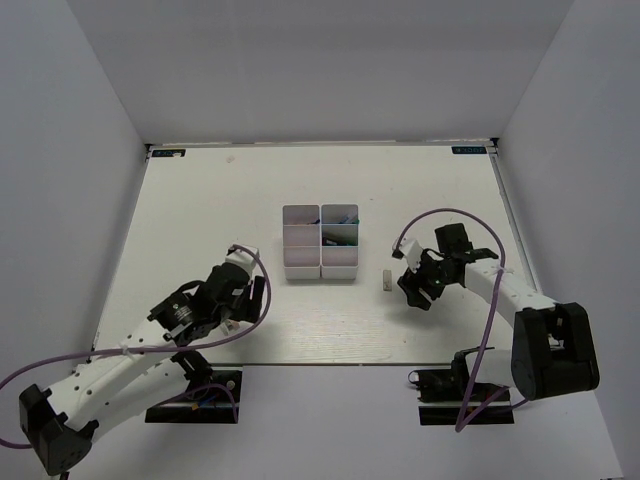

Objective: Sort the stationery into containers
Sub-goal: Pick up the stationery from the center of the board.

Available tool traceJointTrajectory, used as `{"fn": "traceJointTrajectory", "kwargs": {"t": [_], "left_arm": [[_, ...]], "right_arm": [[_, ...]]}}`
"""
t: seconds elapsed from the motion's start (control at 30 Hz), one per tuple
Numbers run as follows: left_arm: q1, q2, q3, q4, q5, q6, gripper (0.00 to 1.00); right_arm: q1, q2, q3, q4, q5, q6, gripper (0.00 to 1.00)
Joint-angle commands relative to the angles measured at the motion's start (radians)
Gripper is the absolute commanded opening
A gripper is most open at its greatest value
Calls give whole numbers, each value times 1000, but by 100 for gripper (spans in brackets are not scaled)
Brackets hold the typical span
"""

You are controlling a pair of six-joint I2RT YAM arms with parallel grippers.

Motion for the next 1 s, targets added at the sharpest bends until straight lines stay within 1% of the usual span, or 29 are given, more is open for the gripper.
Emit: {"fn": "traceJointTrajectory", "kwargs": {"t": [0.0, 0.17, 0.37, 0.4, 0.5, 0.57, 0.73, 0.77, 0.87, 0.9, 0.93, 0.97], "left_arm": [[9, -51, 2, -64, -78, -53, 76], [9, -55, 1, -72, -61, -50, 76], [7, -74, -8, -73, -53, -49, 76], [9, -75, -10, -73, -53, -50, 76], [9, -78, -16, -73, -50, -48, 76], [9, -80, -16, -73, -44, -47, 76], [10, -84, -16, -76, -41, -45, 76], [9, -83, -16, -81, -39, -44, 76], [10, -95, -13, -85, -39, -44, 76], [9, -97, -13, -86, -41, -41, 76], [9, -100, -15, -87, -39, -41, 76], [9, -109, -13, -95, -41, -39, 76]], "right_arm": [[5, 21, -24, 74, 153, -18, 76], [6, 7, -19, 84, 185, -30, 76], [3, -34, 4, 74, 174, -65, 76], [3, -36, 5, 78, 173, -65, 75], [5, -11, 13, 97, 200, -59, 73], [0, 35, 19, 101, 214, -51, 73], [-3, 115, 32, 107, 212, -38, 64], [-7, 137, 32, 103, 216, -36, 64], [-9, 179, 68, 65, 203, -44, 56], [-14, 187, 76, 52, 194, -47, 53], [-14, 200, 84, 23, 182, -48, 41], [-12, 207, 93, -12, 170, -56, 34]]}}
